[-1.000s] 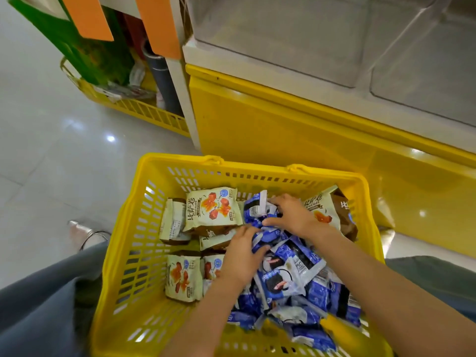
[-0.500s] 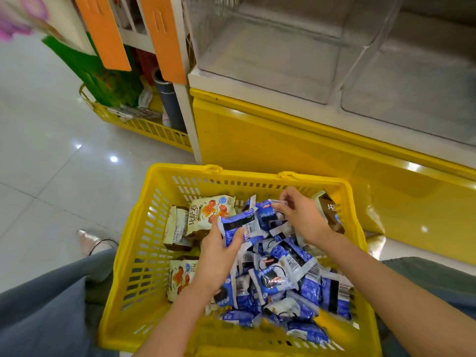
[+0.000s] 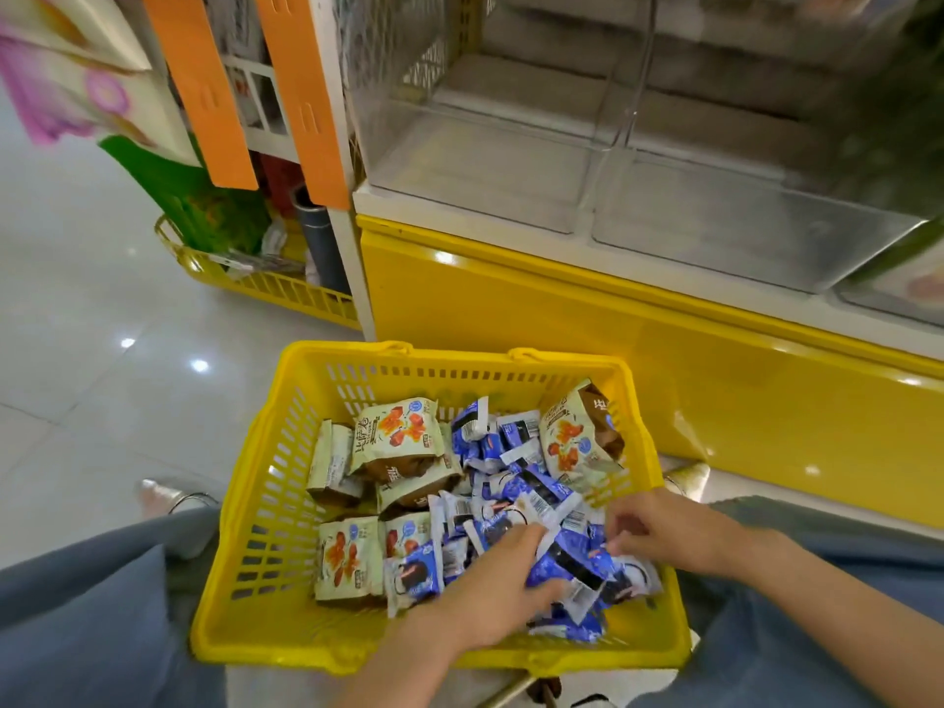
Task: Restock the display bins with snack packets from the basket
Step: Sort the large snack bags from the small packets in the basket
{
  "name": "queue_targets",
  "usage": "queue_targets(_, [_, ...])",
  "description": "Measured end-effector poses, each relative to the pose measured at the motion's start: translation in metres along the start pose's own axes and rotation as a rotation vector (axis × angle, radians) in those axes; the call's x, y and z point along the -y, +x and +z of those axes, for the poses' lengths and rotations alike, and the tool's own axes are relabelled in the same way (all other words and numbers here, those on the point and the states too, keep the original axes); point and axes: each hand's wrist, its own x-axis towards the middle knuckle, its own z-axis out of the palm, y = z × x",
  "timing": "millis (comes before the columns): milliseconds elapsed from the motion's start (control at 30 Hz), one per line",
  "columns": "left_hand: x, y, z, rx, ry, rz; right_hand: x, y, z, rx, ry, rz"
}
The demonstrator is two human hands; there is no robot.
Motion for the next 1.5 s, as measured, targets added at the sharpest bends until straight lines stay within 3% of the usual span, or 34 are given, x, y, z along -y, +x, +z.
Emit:
queue_targets(67, [-0.005,0.0,0.006,-0.042,0.126,0.04,0.001,-0.003,0.006,0.054,-0.123,0.045])
queue_targets(133, [-0.006,0.002,0.013,-0.118,0.14,0.076,0.011,-0.002,0.006,-0.105,-0.133,0.054])
queue_targets(200, [-0.006,0.005,0.018,-0.149,-0.068,0.069,0.027,0.005,0.003,-0.376,0.034,0.01])
queue_targets(267, [-0.007,0.006,0.014,-0.157,-0.406,0.057,0.05,0.016,0.004,-0.499,0.212,-0.064])
queue_targets(367, [0.01,0.002,-0.006,-0.251,-0.544,0.089,0.077,0.044,0.018,-0.436,0.227,-0.152])
queue_targets(500, [0.074,-0.011,-0.039,-0.423,-0.229,-0.138,0.099,0.092,0.038,-0.26,0.22,-0.128])
queue_targets(633, [0.126,-0.018,-0.043,-0.239,-0.116,-0.374,0.106,0.133,0.058,-0.088,0.198,-0.042])
queue_targets(733, [0.136,-0.011,-0.036,-0.085,-0.061,-0.384,0.105,0.154,0.066,-0.024,0.032,0.052])
queue_targets(900, [0.139,-0.004,-0.044,-0.029,0.27,-0.333,0.112,0.172,0.076,-0.006,-0.211,0.101])
queue_targets(1067, [0.145,-0.007,-0.049,-0.018,0.232,-0.273,0.11,0.183,0.074,0.047,-0.253,0.05])
queue_targets(1200, [0.148,-0.015,-0.051,-0.006,0.032,-0.309,0.109,0.181,0.07,0.036,-0.16,-0.015])
queue_targets(1333, [0.139,-0.023,-0.066,-0.285,-0.367,-0.305,0.106,0.168,0.064,-0.106,0.042,-0.093])
queue_targets(1500, [0.107,-0.026,-0.088,-0.678,-0.574,-0.27,0.104,0.135,0.04,-0.339,0.471,-0.148])
